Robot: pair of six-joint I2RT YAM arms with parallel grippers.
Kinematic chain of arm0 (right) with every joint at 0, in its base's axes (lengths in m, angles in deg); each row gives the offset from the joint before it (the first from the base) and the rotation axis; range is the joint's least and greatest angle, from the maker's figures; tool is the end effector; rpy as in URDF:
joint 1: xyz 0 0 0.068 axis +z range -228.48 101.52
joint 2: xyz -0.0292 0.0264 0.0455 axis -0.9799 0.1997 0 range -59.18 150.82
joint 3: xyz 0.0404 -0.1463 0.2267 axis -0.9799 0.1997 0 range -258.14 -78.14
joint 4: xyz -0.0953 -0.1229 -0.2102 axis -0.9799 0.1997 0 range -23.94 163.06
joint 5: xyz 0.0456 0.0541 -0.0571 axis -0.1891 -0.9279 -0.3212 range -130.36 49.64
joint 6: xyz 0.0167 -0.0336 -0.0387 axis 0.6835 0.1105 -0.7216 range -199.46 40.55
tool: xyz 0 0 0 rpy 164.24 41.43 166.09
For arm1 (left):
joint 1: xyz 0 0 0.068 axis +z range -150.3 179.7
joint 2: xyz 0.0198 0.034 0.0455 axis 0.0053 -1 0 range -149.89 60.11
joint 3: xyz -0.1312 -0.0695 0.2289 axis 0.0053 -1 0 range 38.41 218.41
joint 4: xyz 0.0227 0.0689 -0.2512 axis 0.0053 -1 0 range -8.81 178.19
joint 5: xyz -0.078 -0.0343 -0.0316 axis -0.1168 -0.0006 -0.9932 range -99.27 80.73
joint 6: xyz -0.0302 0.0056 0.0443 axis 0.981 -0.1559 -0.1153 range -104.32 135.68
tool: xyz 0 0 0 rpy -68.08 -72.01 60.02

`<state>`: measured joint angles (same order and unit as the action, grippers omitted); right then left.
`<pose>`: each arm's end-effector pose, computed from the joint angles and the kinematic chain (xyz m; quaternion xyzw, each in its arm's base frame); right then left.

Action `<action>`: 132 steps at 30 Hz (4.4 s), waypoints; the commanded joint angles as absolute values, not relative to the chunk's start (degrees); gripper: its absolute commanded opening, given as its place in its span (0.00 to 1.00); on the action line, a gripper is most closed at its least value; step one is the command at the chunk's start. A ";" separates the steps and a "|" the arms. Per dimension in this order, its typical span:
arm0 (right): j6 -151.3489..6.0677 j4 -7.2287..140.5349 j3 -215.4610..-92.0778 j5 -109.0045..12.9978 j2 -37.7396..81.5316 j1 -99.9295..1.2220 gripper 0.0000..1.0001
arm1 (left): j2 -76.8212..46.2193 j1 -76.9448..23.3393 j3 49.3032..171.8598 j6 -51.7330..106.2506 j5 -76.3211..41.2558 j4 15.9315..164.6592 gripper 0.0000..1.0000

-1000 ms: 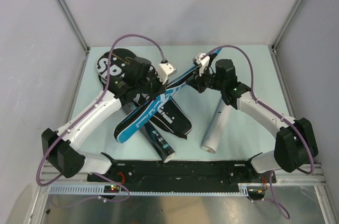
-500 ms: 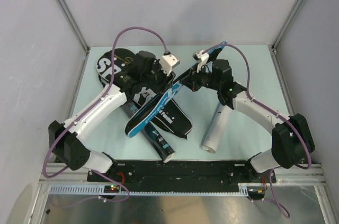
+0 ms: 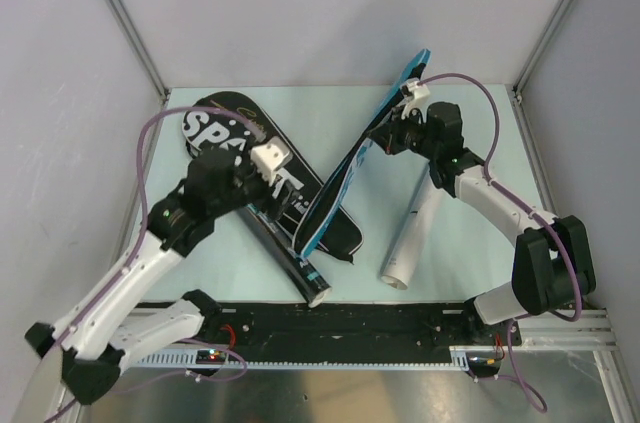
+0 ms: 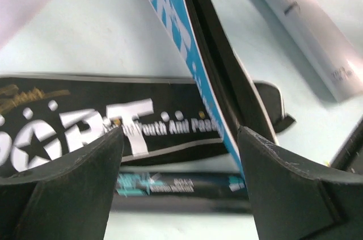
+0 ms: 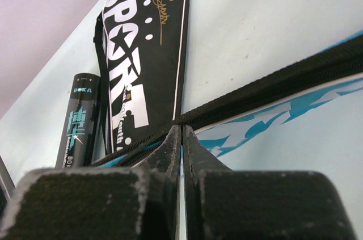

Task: Pack up the badminton gear
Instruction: Zip the racket bag at the center of the board.

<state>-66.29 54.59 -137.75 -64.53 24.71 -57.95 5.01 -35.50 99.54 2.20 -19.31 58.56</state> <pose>0.3168 0.1343 0.3063 -0.1794 0.7543 0.3334 0.5363 0.1649 -0.1239 0.3719 0.3871 0.7397 -0.1746 0.5219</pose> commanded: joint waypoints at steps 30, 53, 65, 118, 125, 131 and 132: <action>-62.18 46.64 -141.48 -63.12 25.99 -60.01 0.00 | 5.97 -73.15 71.49 47.63 15.20 86.18 0.91; -60.99 47.55 -141.68 -63.15 25.73 -61.36 0.00 | 0.30 -75.87 66.94 52.39 21.85 90.44 0.60; -69.73 56.67 -139.86 -68.43 21.22 -59.15 0.00 | 8.73 -73.64 66.48 43.74 30.03 91.35 0.00; -52.15 54.44 -128.94 -56.43 14.11 -16.14 0.00 | 14.89 -57.13 71.65 32.51 20.18 94.27 0.00; -50.31 48.78 -129.16 -54.19 14.91 -14.88 0.00 | 14.71 -57.00 71.55 32.15 19.00 95.31 0.00; -53.29 57.24 -129.66 -56.03 11.70 -18.41 0.19 | 16.20 -56.93 70.15 31.48 18.99 95.31 0.00; -54.64 59.45 -130.31 -56.94 10.54 -19.22 0.27 | 16.57 -56.83 69.75 31.14 18.70 95.35 0.00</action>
